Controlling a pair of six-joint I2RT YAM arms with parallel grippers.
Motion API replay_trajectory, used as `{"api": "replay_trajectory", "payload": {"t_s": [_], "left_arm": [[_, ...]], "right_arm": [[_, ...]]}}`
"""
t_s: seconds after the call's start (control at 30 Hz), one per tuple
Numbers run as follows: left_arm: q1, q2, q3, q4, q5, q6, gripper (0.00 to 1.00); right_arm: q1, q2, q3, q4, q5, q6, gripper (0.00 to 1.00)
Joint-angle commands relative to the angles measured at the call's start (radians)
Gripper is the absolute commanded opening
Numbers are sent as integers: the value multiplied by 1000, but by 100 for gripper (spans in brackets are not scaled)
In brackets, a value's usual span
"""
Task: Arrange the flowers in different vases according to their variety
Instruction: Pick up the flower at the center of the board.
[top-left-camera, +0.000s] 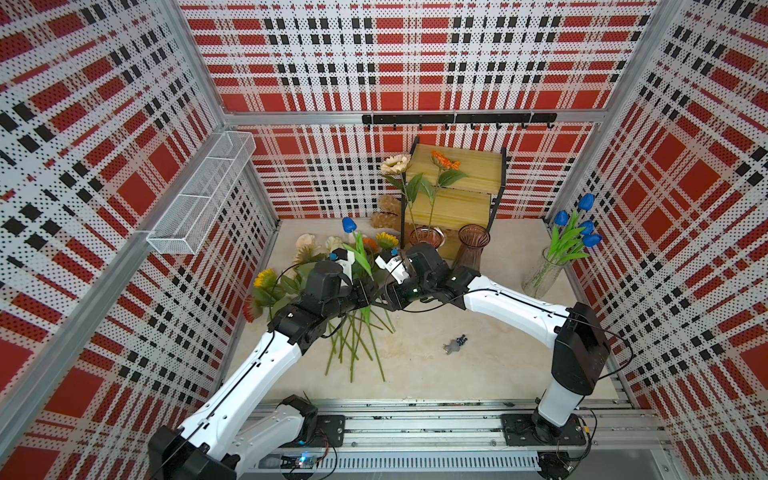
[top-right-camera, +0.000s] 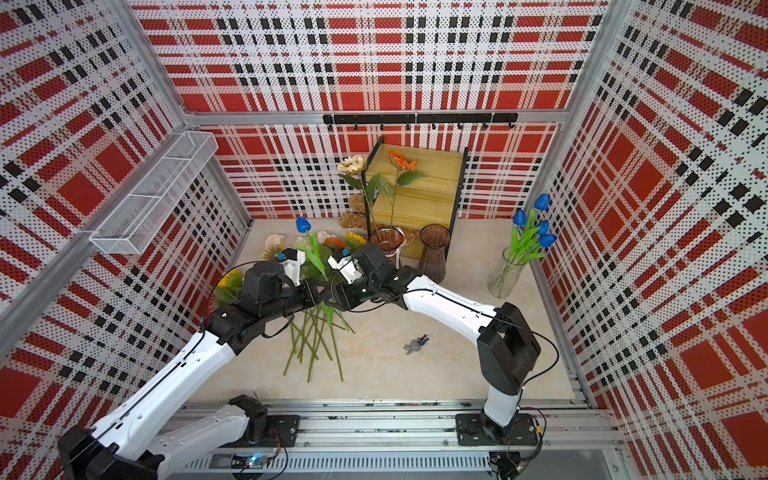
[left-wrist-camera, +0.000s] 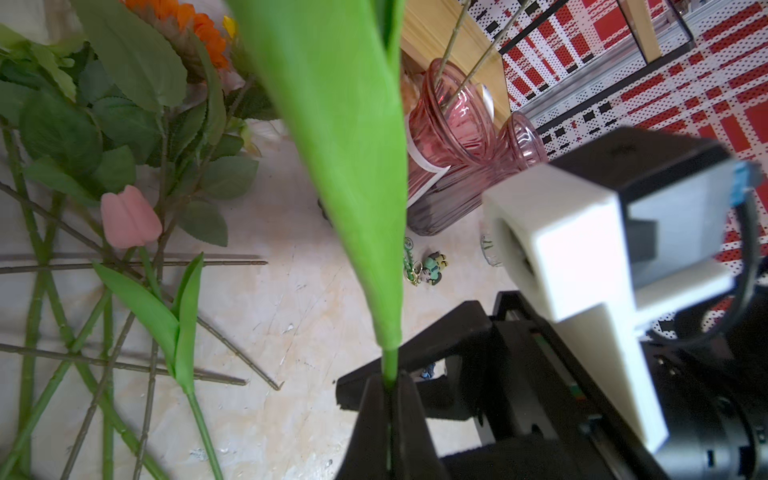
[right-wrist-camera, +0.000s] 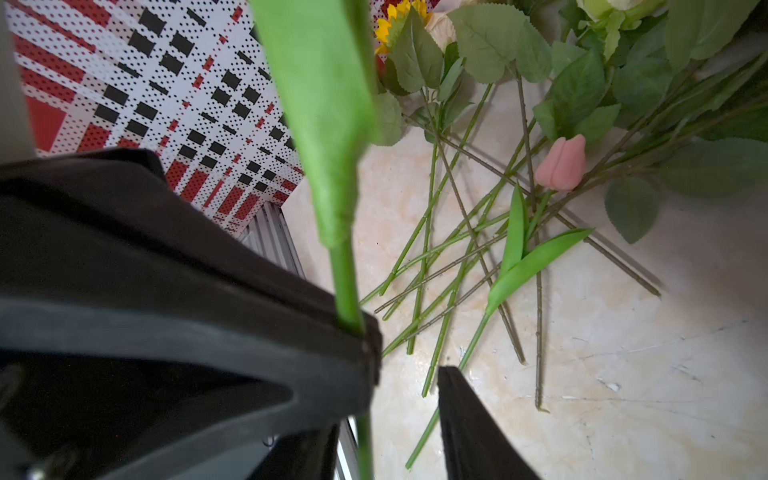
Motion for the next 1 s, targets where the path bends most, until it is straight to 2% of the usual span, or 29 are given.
{"api": "replay_trajectory", "payload": {"t_s": [0.0,0.03,0.1,0.13,0.17,0.2,0.3,0.5,0.7,0.97], "left_arm": [[-10,6,-5,35,9,-1,0],[-10,4,-6,36,9,-2,0],[-14,6,-6,39,9,-2,3],[-13,6,-6,39,8,-3,14],[-13,4,-6,39,3,-3,29],[-14,1,-6,38,-4,-3,39],[-10,-13,-9,18,-49,-9,52],[38,-32,-9,-124,-158,-24,54],[84,-50,-65,-165,-153,-34,52],[87,81,-207,-138,-74,-29,47]], "right_arm": [[5,1,28,26,-24,2,35],[5,2,30,26,-27,2,33],[5,1,29,23,-28,1,23],[5,1,29,20,-28,0,17],[5,2,30,18,-28,0,10],[5,2,29,14,-27,1,4],[5,-10,28,4,-3,5,0],[-3,-49,27,-56,159,-11,0],[-32,-83,37,-132,299,-22,0],[-97,-213,39,-216,483,-46,0]]}}
